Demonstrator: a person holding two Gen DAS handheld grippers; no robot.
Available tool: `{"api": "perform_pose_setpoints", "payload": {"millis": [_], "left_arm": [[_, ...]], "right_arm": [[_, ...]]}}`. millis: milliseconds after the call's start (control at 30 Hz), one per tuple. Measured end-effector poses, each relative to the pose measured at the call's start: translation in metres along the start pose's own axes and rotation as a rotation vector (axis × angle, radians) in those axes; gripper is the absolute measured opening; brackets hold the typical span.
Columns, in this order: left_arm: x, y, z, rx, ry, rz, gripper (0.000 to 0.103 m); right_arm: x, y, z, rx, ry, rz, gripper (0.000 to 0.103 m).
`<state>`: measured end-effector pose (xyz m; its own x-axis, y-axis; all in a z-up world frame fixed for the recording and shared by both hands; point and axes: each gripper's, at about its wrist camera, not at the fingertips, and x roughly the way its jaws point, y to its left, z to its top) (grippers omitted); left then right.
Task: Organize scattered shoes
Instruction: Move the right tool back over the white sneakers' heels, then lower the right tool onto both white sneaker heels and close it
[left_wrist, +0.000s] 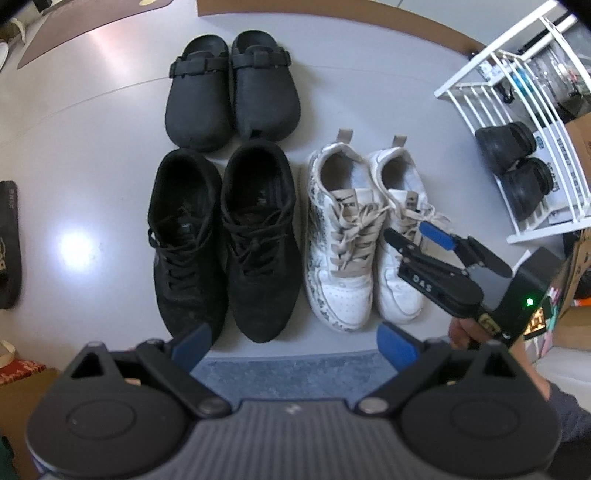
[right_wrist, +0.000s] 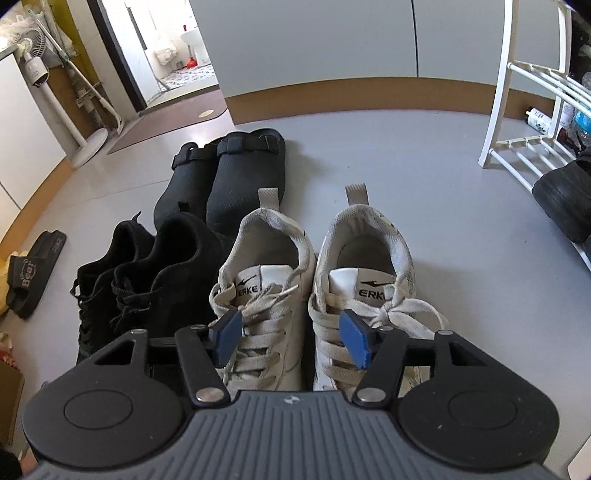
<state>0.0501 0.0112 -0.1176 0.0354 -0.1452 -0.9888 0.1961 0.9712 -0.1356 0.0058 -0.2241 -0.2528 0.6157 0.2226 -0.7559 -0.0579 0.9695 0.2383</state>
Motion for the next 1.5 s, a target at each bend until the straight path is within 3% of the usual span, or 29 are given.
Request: {"api": "perform_pose_setpoints", "payload": {"millis": [133,267,533,667,967,1267,1500], "left_arm": [[0.000,-0.001,0.001,0.005,-0.001,-0.007,0.098],[0.000,-0.001,0.001,0.007,0.003,-0.014,0.098],[0.002,-0.001,0.001,0.009,0.011,-0.024,0.098],[0.002,-0.001,0.000,0.008,0.009,-0.026,0.098],[0.005,0.000,0.000,0.003,0.016,-0.027,0.098],[0.007,-0.003,-0.001,0.010,0.022,-0.022,0.098],[0.008,-0.005,0.000,0.014,0.021,-0.023,0.098]], "right_arm": [[0.004,0.000,0.003,0.008,-0.030,-0.029,0.062],[0.014,-0.002,0.007,0.022,-0.040,-0.043,0.049],[0.040,0.001,0.022,0.026,-0.068,-0.066,0.049],[0.051,0.002,0.016,0.021,-0.047,-0.113,0.046],[0.067,0.002,0.002,0.004,-0.043,-0.111,0.038],[0.073,0.004,-0.007,-0.010,-0.085,-0.125,0.039],[0.091,0.005,-0.008,-0.024,-0.042,-0.159,0.039]]}}
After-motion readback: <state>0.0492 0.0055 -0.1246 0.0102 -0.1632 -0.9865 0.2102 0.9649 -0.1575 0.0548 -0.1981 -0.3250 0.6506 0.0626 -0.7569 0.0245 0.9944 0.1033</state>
